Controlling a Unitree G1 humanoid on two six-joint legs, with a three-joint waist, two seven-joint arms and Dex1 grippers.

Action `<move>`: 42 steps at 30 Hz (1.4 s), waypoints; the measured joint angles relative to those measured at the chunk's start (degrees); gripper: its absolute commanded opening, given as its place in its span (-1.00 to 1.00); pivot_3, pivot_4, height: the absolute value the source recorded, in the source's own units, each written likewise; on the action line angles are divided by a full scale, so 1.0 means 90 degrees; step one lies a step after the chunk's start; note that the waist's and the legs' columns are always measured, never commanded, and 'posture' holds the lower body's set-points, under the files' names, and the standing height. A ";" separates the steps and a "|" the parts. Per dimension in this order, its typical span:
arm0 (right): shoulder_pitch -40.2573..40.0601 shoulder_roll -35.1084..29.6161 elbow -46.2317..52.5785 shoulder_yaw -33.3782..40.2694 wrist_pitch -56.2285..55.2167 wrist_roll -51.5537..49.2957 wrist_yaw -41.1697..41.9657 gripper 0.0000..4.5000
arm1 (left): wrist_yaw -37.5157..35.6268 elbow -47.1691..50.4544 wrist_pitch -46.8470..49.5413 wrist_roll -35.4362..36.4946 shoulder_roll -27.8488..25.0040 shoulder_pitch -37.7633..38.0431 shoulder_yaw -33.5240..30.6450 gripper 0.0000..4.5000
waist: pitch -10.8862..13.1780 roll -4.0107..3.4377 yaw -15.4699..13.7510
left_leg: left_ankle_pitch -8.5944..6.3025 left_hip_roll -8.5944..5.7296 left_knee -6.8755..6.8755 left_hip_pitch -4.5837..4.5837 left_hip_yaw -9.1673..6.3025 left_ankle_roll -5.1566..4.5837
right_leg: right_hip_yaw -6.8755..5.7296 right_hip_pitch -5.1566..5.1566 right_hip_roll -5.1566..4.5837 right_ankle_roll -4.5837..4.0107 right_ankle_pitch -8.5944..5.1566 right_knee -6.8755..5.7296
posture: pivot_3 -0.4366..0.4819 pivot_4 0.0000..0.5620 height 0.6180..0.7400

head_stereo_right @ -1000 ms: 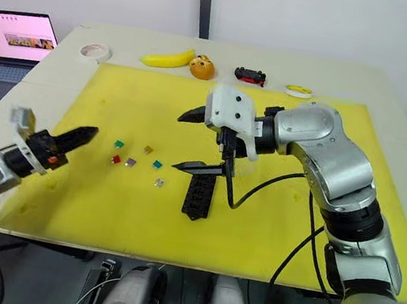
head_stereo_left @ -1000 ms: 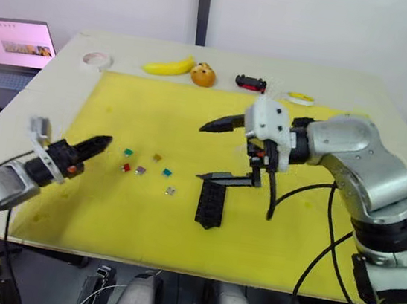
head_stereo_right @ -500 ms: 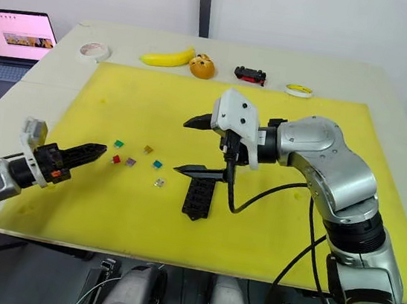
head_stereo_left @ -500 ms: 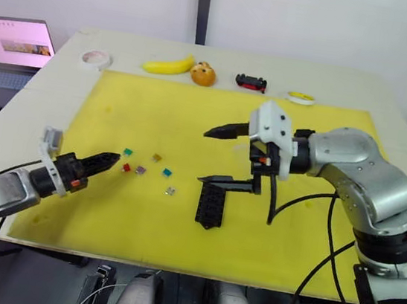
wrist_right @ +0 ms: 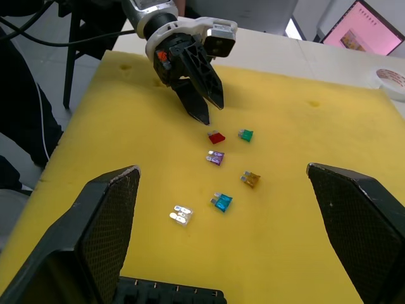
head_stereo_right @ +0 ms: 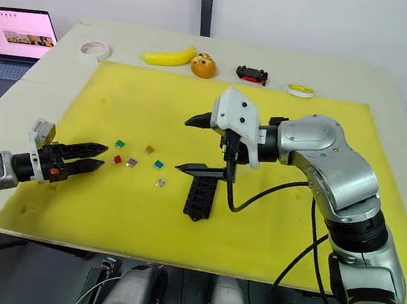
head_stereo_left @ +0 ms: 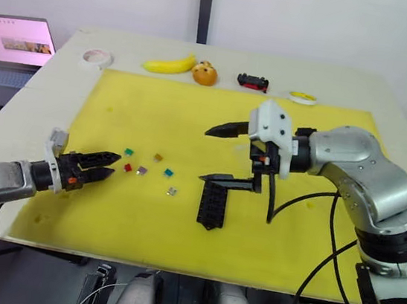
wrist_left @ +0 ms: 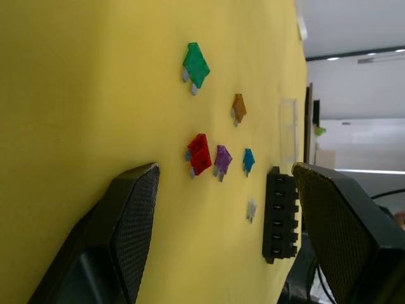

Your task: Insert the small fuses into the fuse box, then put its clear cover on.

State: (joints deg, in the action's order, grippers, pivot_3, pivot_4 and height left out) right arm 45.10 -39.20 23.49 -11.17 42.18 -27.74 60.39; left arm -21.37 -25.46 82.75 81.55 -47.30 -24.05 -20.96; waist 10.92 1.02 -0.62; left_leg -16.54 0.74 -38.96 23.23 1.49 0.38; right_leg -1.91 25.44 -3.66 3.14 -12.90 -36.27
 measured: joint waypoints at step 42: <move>-0.0043 -0.0078 0.0150 -0.0092 -0.0042 0.0068 -0.0187 1.00 | -0.2647 -0.0315 0.0033 -0.3423 0.0818 -0.0998 0.0469 -0.91 | -0.0003 -0.0003 -0.0007 | 0.0000 -0.0015 -0.0016 -0.0003 -0.0009 -0.0009 | -0.0002 -0.0015 0.0006 0.0022 0.0011 -0.0005 | -0.05 -0.47 0.96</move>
State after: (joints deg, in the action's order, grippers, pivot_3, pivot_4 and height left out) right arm 44.71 -39.90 24.85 -12.00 41.80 -27.13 58.70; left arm -45.19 -28.29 83.04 50.75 -39.94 -33.03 -16.73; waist 10.89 0.99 -0.68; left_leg -16.54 0.60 -39.11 23.20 1.41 0.30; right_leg -1.93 25.30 -3.60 3.34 -12.80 -36.32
